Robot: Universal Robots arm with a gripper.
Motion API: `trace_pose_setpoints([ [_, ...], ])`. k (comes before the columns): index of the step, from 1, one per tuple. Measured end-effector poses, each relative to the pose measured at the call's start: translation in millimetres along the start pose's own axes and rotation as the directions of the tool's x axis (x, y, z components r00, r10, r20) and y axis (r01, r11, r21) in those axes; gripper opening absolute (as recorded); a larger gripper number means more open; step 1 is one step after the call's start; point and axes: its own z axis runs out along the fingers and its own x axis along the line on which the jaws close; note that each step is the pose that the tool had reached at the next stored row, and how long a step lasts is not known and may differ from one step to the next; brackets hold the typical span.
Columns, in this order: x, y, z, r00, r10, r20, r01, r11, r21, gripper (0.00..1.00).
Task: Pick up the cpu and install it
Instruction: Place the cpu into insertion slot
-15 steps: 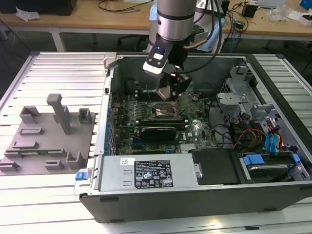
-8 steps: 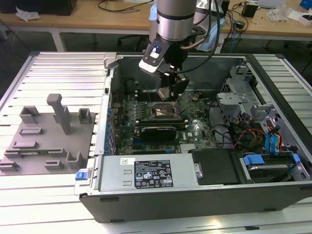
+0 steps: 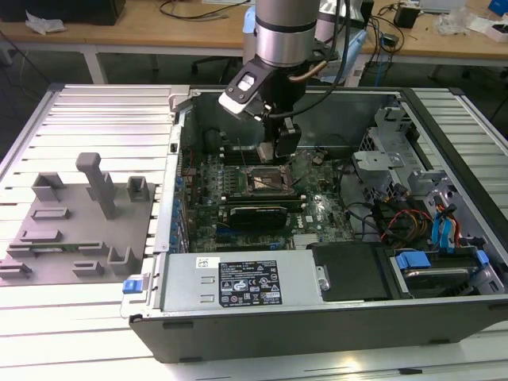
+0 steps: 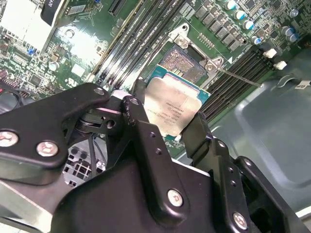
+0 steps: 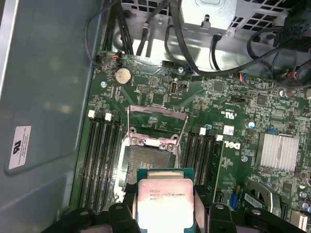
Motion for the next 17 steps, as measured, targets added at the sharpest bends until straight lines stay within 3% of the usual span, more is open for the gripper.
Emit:
trace_pose_setpoints([
  [7, -0.1, -0.3, 6.6, 0.9999, 0.017, 0.0008, -0.017, 0.9999, 0.0001, 0.55],
  [14, 0.0, -1.0, 22.5, 0.9995, 0.032, 0.0013, -0.032, 0.9995, 0.0000, 0.55],
  [17, 0.0, -1.1, 26.4, 0.9992, 0.039, 0.0016, -0.039, 0.9992, 0.0000, 0.55],
])
